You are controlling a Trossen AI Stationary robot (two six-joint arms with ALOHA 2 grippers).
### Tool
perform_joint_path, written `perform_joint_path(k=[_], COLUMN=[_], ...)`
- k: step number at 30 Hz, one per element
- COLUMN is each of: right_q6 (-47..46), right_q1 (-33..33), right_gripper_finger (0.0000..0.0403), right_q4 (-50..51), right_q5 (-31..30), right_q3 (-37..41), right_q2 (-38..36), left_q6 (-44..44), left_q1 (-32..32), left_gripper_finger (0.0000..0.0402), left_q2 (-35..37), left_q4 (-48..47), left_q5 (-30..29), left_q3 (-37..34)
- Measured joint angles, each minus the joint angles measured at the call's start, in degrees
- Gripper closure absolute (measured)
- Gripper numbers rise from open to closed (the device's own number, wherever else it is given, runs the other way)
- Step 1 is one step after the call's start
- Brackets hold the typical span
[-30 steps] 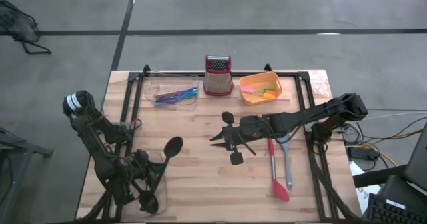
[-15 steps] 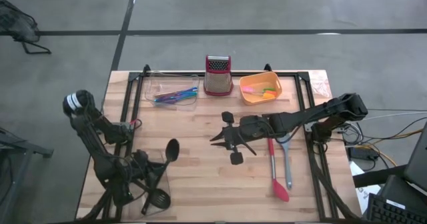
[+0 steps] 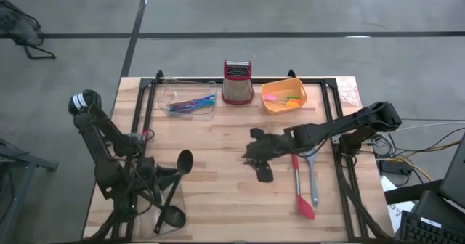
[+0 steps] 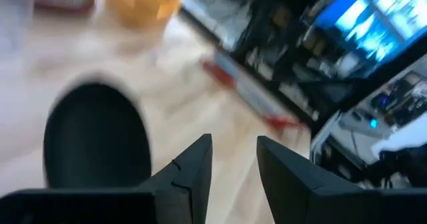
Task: Pick & Place Kitchen Items
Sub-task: Put the red serving spoon into the bottom transparent bin
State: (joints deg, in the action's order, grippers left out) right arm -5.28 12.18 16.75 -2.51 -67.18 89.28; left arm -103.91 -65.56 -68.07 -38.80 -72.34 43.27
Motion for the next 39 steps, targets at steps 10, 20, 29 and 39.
perform_joint_path(k=[10,20,29,39], right_q6=[-23.71,-56.77,-70.22,-71.22], right_q1=[5.88,13.0,15.1,15.3], right_gripper_finger=[0.0281,0.0235,0.0214,0.0217], right_q4=[17.44,36.01,37.07,25.55], right_q5=[-3.25,-5.32,-1.14,0.54], right_q3=[3.18,7.68,13.91,22.13], right_q2=[-0.02,-0.02,0.43,0.37], left_q6=[40.09,68.7,69.29,69.08], left_q1=[4.78,11.05,16.26,16.74], left_gripper_finger=[0.0262,0.0219,0.022,0.022], left_q2=[1.02,-0.03,-0.03,-0.05], left_q4=[23.2,45.4,45.6,46.24], left_q5=[-8.13,-5.19,1.06,1.4], left_q3=[0.61,0.61,0.59,0.59])
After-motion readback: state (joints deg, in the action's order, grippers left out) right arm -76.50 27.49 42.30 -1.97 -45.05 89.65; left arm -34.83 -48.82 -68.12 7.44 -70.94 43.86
